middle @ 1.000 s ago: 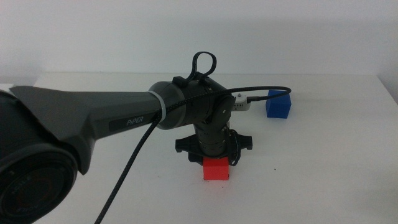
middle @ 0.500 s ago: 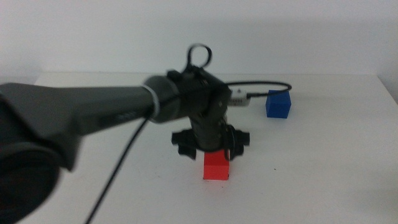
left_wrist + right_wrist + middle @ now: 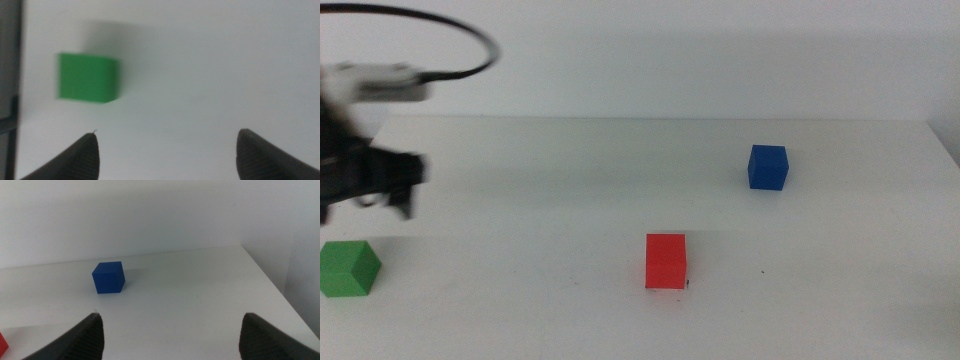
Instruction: Stack red cubes first, then green, then blue cubes in a specific spot.
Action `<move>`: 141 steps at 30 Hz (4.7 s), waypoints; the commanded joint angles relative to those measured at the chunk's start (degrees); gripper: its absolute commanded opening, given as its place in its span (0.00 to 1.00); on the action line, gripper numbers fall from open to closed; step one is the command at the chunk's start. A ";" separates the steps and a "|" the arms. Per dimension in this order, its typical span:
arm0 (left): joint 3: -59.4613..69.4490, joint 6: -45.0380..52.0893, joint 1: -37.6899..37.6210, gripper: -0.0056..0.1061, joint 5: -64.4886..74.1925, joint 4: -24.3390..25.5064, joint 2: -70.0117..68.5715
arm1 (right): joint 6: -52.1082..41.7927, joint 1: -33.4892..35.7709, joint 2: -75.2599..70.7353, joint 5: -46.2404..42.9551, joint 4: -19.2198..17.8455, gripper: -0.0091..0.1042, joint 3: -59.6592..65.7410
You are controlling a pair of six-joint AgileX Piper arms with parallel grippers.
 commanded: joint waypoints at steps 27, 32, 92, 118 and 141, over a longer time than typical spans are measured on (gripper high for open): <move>3.38 20.34 19.72 0.87 -17.99 -7.62 20.85 | -0.27 -0.28 -0.28 -0.40 -0.37 0.90 0.19; 3.38 19.27 20.39 0.65 -15.61 -8.36 21.03 | -0.27 -0.28 -0.28 -0.40 -0.37 0.90 0.19; -29.64 -24.09 -36.68 0.26 1.34 -6.62 33.60 | -0.27 -0.28 -0.28 -0.40 -0.37 0.90 0.19; -8.55 16.37 -35.98 0.89 -10.97 -14.82 -20.95 | -0.27 -0.28 -0.28 -0.40 -0.37 0.90 0.19; -4.13 16.09 -35.98 0.89 -15.61 -16.10 -29.80 | 0.36 -0.06 22.17 11.68 7.07 0.90 -20.74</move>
